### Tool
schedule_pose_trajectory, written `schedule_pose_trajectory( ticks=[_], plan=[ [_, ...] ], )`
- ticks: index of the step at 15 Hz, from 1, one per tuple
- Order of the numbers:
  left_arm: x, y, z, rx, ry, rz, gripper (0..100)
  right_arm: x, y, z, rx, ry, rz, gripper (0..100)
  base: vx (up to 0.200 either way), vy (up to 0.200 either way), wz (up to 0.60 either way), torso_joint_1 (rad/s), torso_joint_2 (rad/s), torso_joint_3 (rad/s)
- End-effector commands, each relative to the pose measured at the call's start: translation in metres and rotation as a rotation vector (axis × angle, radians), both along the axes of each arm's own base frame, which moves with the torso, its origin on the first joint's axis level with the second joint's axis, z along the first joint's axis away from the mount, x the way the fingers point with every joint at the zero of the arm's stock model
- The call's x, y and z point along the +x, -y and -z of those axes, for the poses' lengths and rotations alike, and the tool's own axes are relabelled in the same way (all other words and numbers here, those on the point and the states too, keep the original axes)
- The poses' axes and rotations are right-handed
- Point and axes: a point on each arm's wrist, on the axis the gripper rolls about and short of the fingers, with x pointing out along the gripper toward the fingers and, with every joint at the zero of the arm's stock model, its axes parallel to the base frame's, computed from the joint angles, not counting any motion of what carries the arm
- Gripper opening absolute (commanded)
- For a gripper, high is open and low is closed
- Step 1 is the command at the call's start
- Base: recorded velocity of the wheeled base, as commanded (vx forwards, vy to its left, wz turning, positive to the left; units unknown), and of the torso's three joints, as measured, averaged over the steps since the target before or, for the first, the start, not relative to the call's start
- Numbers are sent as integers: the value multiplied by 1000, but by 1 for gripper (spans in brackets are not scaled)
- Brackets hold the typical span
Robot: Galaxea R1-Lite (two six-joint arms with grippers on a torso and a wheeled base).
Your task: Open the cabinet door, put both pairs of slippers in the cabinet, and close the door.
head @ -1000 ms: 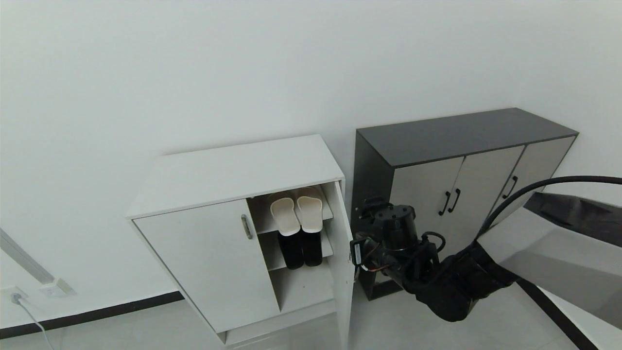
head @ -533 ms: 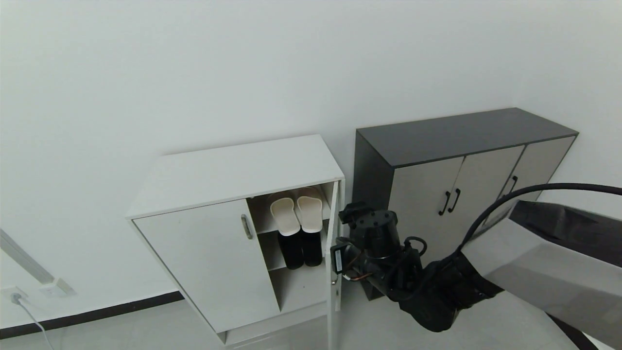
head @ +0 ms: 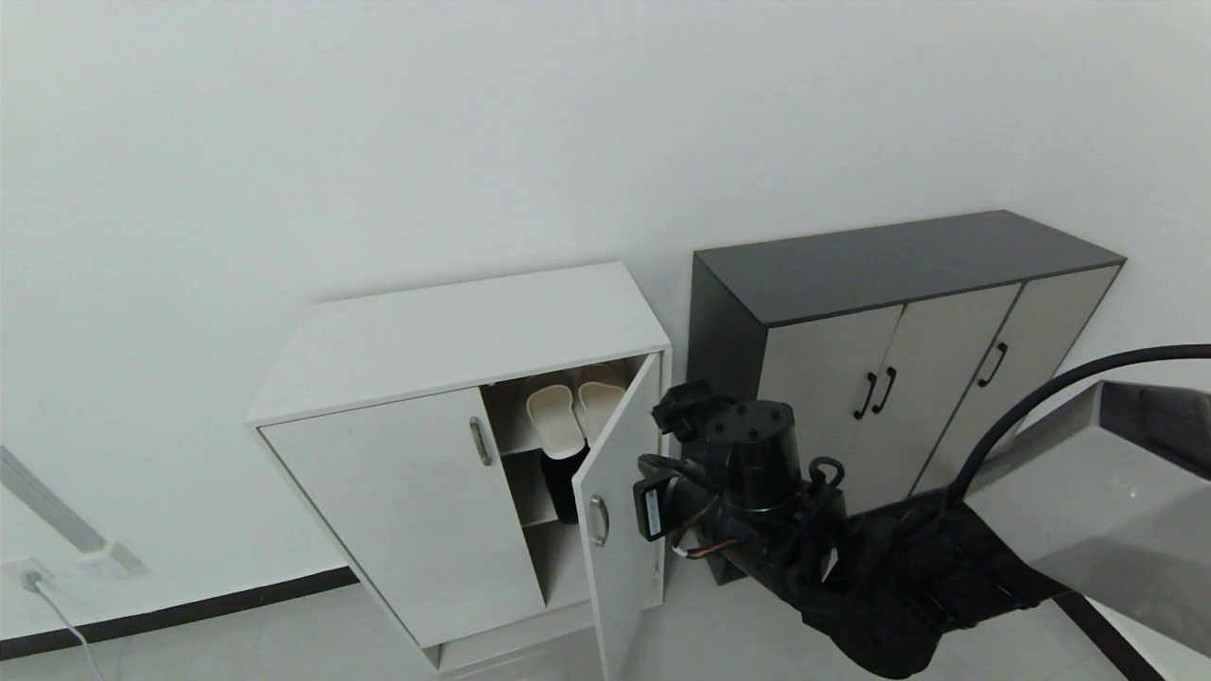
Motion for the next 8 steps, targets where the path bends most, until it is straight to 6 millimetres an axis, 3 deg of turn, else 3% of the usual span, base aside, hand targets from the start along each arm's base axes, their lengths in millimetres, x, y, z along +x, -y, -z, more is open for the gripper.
schedule_pose_trajectory(
  ticks=[1, 6, 8],
  plan=[
    [0, 0, 0, 0, -1, 0, 0, -3, 1, -2, 4, 5, -4, 0, 0, 0, 0, 0, 0, 0],
    [0, 0, 0, 0, -1, -1, 0, -6, 3, 3, -15, 31, -20, 0, 0, 0, 0, 0, 0, 0],
    [0, 0, 0, 0, -1, -1, 0, -8, 3, 4, -20, 29, -25, 0, 0, 0, 600, 2, 2, 2]
  ],
)
